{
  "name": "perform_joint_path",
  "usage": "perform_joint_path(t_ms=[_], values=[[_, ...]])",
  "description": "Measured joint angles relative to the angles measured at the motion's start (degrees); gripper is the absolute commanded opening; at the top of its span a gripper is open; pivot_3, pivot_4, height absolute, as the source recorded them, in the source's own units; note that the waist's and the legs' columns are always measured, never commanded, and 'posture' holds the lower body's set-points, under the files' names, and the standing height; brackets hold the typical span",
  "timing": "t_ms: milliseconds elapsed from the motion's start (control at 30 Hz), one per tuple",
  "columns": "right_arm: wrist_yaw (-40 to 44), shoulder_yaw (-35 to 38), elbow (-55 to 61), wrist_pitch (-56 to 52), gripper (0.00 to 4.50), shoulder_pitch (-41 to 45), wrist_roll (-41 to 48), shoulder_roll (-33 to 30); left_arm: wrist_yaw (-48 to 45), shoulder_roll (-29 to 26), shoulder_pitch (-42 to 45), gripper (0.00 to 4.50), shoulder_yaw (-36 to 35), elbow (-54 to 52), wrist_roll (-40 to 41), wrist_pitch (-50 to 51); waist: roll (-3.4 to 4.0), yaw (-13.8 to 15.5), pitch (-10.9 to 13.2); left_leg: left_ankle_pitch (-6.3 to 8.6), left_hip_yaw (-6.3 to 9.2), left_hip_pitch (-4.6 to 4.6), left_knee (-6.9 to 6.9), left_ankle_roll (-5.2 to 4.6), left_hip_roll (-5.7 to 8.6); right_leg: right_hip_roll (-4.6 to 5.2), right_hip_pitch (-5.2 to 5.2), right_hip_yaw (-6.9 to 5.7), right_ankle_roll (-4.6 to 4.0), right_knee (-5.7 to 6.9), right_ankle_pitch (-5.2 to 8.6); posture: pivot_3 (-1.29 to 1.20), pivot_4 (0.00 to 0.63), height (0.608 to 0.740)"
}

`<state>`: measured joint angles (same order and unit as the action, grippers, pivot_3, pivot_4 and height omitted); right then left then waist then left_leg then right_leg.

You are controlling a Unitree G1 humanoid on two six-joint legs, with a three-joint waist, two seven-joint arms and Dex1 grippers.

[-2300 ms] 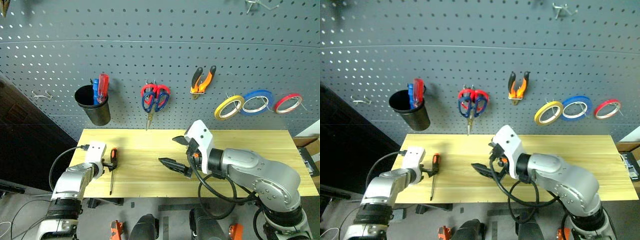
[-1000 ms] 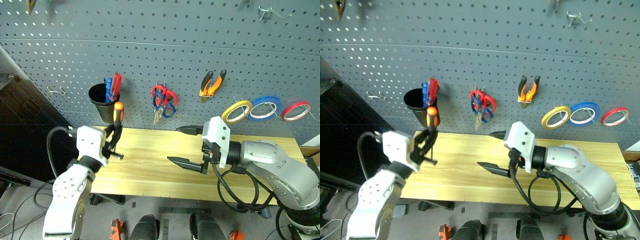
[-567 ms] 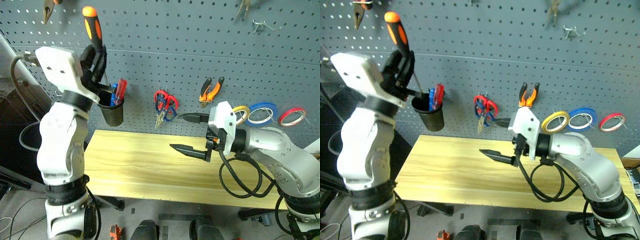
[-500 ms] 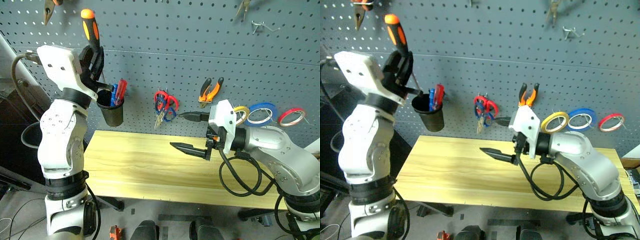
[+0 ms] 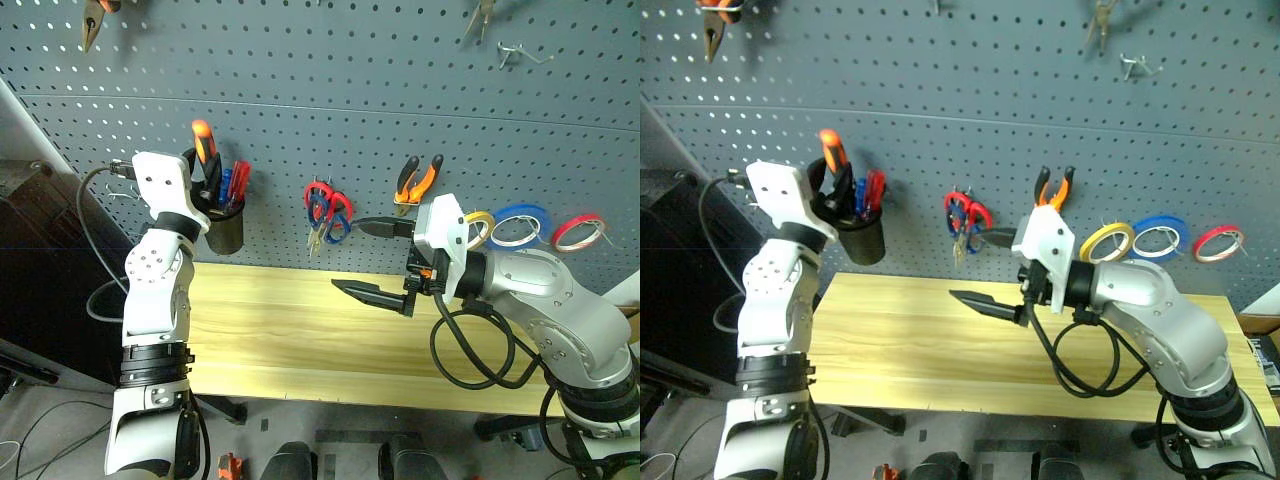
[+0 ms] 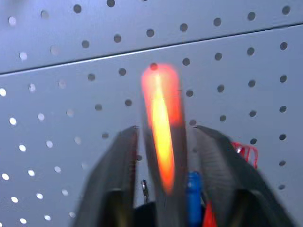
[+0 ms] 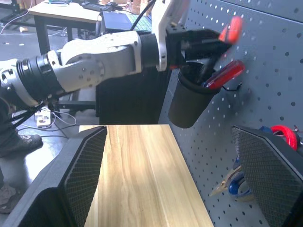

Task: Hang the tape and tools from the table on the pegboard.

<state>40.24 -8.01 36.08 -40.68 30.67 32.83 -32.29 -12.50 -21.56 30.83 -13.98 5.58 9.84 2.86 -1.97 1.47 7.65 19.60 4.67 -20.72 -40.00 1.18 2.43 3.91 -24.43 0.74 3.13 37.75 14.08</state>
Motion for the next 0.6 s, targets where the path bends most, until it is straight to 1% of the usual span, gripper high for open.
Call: perform_joint_path(t_ms=[100, 200, 300, 400, 500, 567, 600], values=[[-0.4, 0.1, 0.7, -0.2, 4.50, 0.0, 0.2, -0.2, 0.8, 1.0, -1.3, 3.93, 0.1, -3.6, 0.0, 0.1, -0.10, -0.1, -0.2, 0.00, 0.01, -0.01, 0.00, 0.00, -0.01, 0.02, 0.00, -0.01, 0.00, 0.00, 0.00, 0.06, 0.061, 0.740], [-1.0, 1.0, 2.0, -0.3, 4.50, -1.1, 0.5, -0.2, 1.4, 1.8, -1.3, 3.93, 1.1, -11.4, 0.2, 0.9, -0.18, 0.0, -0.5, 0.00, 0.04, -0.03, 0.00, 0.00, -0.01, 0.03, 0.00, -0.02, 0.00, -0.01, 0.00, 0.08, 0.054, 0.740], [-3.2, 2.3, 2.1, 0.4, 4.50, -3.7, -0.4, 0.1, 0.3, 3.0, -2.4, 3.93, 4.7, -20.5, 1.6, 4.4, -0.15, 0.0, -1.4, 0.01, 0.02, 0.00, 0.03, -0.02, 0.04, 0.08, 0.05, 0.01, 0.00, -0.04, 0.00, 0.08, 0.050, 0.740], [-6.5, 3.7, 2.0, 2.7, 4.50, -8.3, -3.1, 1.2, -2.4, 3.3, -9.3, 3.93, 9.7, -26.2, 3.7, 10.4, 0.19, 0.0, -2.4, 0.02, -0.06, 0.23, 0.07, -0.03, 0.04, 0.06, 0.20, 0.10, 0.01, -0.01, 0.01, 0.08, 0.049, 0.740], [-10.2, 5.5, 1.3, 6.6, 4.50, -13.7, -7.1, 2.9, -4.8, 2.8, -16.6, 3.93, 12.0, -27.3, 5.5, 15.9, 0.30, -0.2, -2.4, 0.01, -0.24, 0.70, 0.09, -0.03, 0.02, -0.24, 0.44, 0.30, -0.01, 0.20, 0.01, 0.08, 0.041, 0.740], [-13.0, 6.1, 0.1, 10.4, 4.50, -17.6, -9.9, 5.6, -5.9, 2.4, -19.9, 3.93, 12.1, -27.6, 5.8, 17.1, 0.28, -0.1, -2.5, 0.01, -0.18, 0.96, 0.12, -0.03, -0.07, -0.55, 0.72, 0.27, -0.17, 0.16, -0.07, 0.07, 0.037, 0.740], [-15.0, 6.8, -0.5, 12.9, 4.50, -20.2, -11.6, 8.1, -6.1, 1.8, -21.5, 3.93, 12.1, -28.0, 5.6, 17.0, 0.31, 0.0, -2.6, 0.02, -0.13, 1.08, 0.12, -0.03, -0.19, -0.69, 0.86, 0.24, -0.22, 0.15, -0.08, 0.07, 0.036, 0.740]])
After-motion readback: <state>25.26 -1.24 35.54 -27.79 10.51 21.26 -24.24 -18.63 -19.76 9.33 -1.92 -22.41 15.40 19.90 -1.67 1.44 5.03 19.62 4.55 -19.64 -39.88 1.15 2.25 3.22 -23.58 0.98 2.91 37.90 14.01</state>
